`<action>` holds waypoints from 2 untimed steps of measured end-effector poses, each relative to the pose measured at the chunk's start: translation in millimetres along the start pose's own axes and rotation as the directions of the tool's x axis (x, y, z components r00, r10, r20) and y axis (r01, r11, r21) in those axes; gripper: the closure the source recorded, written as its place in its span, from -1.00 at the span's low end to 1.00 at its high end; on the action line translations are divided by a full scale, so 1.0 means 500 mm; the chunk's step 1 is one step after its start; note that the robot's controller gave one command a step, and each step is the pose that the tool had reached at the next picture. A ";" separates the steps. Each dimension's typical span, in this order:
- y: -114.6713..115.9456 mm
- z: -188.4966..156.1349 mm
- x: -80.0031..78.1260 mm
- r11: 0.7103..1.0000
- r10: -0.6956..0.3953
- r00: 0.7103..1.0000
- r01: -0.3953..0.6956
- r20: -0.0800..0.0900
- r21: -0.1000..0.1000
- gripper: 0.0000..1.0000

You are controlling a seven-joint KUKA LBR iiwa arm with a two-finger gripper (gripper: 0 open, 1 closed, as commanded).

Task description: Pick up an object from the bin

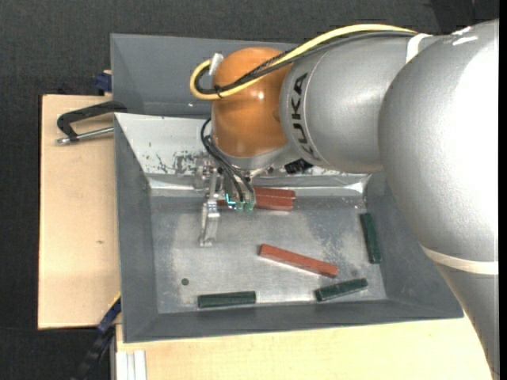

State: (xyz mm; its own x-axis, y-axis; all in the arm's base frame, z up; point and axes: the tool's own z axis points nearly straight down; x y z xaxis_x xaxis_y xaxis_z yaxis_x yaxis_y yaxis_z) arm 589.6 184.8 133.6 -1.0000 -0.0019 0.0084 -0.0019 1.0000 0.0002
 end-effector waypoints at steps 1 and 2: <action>-0.001 -0.010 -0.004 1.000 0.002 1.000 -0.001 0.008 -0.002 -1.00; -0.057 -0.057 0.012 0.981 -0.193 0.981 0.193 0.003 -0.002 -1.00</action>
Offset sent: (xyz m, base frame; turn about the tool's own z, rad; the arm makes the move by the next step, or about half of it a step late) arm -0.0091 -0.0800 0.0663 -0.4123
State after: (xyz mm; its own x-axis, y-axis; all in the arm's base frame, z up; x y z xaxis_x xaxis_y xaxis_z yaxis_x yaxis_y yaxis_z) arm 583.9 156.2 162.1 -0.9807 -0.1952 0.0049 -0.1952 0.9808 0.0035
